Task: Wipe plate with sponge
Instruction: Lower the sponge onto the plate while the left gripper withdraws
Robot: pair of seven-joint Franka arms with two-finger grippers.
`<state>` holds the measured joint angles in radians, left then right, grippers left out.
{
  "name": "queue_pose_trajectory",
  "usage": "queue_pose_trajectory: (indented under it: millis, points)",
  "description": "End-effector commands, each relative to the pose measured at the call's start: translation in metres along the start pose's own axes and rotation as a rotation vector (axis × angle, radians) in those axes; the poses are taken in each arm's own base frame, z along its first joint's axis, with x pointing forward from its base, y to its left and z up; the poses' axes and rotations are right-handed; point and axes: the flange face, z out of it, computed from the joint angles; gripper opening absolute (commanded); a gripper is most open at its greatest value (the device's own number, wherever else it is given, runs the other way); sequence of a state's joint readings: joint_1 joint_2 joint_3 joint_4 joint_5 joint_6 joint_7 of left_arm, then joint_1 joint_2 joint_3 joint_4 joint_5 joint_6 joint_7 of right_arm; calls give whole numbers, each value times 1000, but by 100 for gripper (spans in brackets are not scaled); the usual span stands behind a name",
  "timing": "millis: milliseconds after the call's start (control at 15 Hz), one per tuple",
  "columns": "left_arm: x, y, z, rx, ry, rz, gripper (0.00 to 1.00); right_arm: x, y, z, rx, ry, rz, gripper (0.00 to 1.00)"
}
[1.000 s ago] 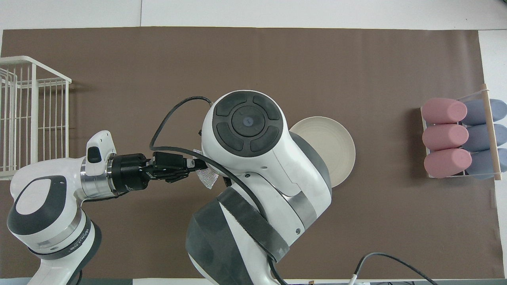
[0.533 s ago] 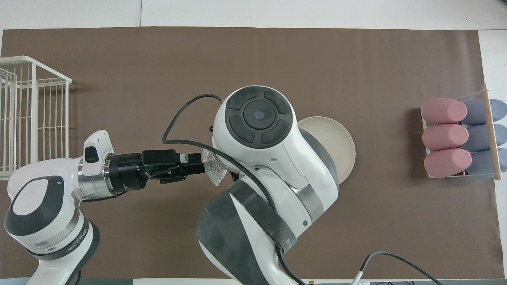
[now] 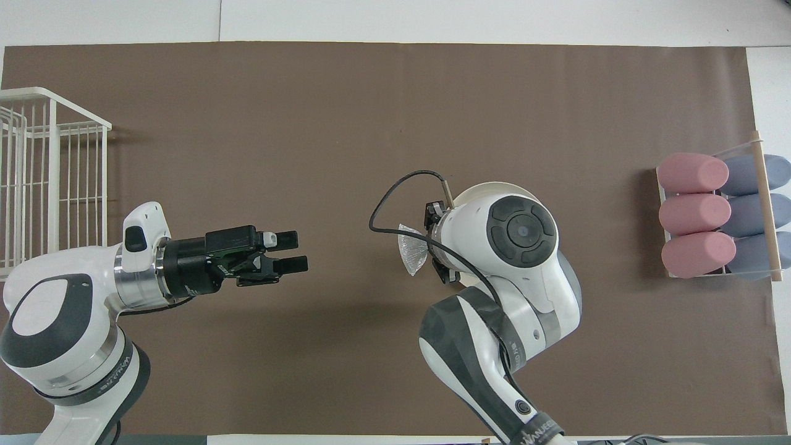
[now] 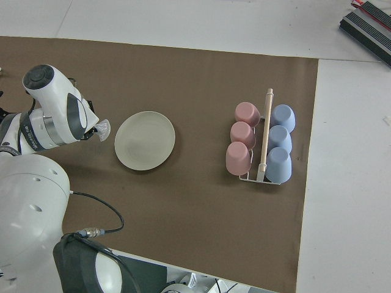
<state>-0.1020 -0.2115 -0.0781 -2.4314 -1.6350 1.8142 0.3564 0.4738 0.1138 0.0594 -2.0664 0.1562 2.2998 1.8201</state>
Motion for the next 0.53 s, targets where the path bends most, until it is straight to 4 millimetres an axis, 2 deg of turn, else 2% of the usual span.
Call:
queue_pose_trajectory:
  millis: [0, 267, 467]
  points:
    - [2, 15, -24, 122, 31, -17, 100, 43, 11, 2, -4, 19, -39, 0]
    - [8, 57, -38, 414, 57, -31, 100, 86, 35, 20, -57, 36, -123, 0]
    - [10, 89, -57, 657, 91, 11, 100, 92, 46, 36, -61, 34, -124, 0]
